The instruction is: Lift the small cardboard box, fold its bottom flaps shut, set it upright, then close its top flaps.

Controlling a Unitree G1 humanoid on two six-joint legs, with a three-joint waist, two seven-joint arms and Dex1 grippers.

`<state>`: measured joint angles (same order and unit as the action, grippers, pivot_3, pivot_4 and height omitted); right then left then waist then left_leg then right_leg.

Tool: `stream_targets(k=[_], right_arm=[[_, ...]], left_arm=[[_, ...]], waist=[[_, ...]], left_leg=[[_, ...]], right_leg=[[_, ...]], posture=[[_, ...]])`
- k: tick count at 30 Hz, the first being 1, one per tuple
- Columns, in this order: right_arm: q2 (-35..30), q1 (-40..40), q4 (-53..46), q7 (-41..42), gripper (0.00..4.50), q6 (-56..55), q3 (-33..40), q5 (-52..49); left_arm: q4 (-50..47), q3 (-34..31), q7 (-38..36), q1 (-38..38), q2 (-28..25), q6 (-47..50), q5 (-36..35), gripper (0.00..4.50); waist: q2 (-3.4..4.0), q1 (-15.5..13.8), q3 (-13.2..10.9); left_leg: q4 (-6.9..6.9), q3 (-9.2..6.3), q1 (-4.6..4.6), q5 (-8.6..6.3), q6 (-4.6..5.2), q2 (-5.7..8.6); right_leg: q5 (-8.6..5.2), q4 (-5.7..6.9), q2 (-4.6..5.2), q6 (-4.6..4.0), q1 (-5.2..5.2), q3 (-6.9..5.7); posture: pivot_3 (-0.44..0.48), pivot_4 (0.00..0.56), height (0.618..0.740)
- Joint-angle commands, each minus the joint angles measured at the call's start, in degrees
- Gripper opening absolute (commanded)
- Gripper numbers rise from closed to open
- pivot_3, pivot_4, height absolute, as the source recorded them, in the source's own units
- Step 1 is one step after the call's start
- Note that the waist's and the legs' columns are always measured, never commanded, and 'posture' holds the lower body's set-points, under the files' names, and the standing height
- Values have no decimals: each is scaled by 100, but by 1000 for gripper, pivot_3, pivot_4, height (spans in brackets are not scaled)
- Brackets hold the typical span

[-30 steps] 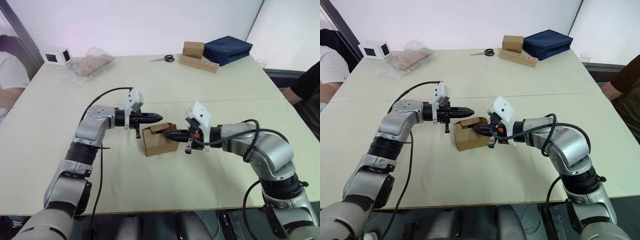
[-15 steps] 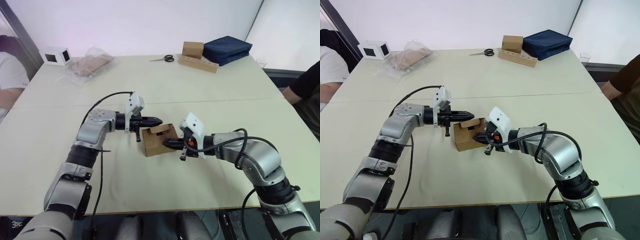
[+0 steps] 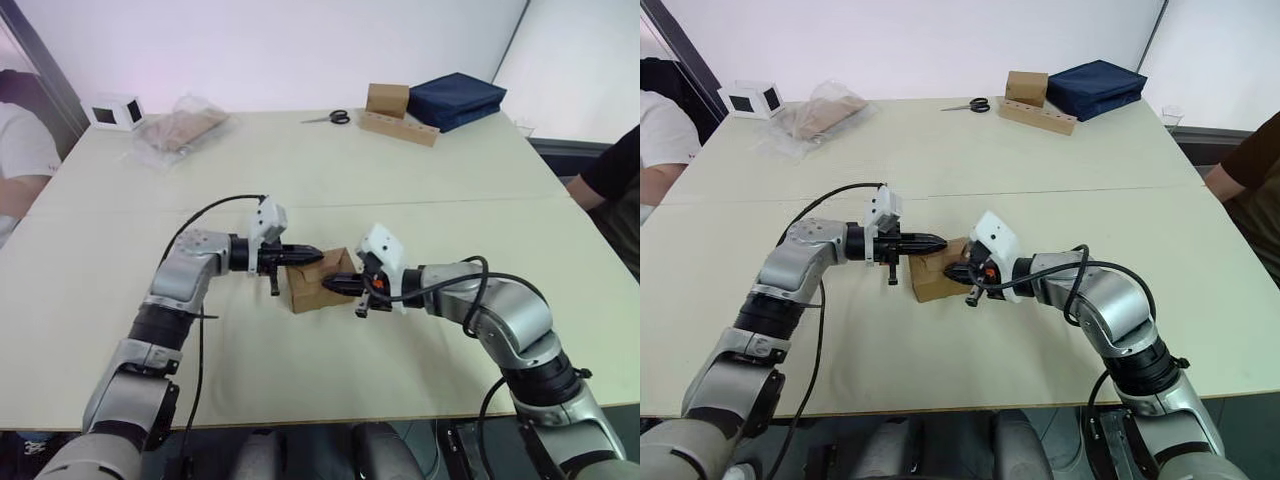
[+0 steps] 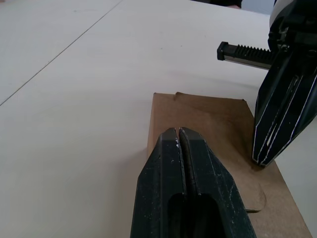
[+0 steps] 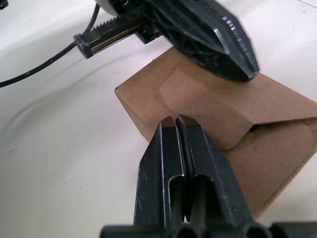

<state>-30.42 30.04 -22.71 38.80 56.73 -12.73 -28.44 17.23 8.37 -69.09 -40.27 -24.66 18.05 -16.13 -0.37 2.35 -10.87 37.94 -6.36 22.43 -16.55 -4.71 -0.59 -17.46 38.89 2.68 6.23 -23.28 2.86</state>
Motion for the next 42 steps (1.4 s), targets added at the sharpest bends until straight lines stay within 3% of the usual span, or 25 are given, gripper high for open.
stream_targets(k=[1, 18, 42], right_arm=[[-95, -18, -142, -31, 0, 85, 139, -31], [-28, 423, 663, 116, 0, -329, -391, 453], [-186, 443, 156, 318, 0, 3, -338, 345]], left_arm=[[-76, 33, 125, 42, 17, -19, 73, 40], [229, -89, 438, -166, 180, -116, 55, 40], [250, -121, 470, -273, 317, -25, -21, 40]], waist=[[0, 0, 0], [0, 15, 1], [0, 12, 1]], left_leg=[[0, 0, 0, 0, 0, 0], [0, -1, -5, 0, 0, 0], [0, -1, -4, 0, 0, 0]], right_leg=[[0, 0, 0, 0, 0, 0], [0, 0, -2, 0, 3, -1], [0, 0, -1, 0, 3, -1]], posture=[[0, 150, 740], [0, 150, 740], [0, 150, 740]])
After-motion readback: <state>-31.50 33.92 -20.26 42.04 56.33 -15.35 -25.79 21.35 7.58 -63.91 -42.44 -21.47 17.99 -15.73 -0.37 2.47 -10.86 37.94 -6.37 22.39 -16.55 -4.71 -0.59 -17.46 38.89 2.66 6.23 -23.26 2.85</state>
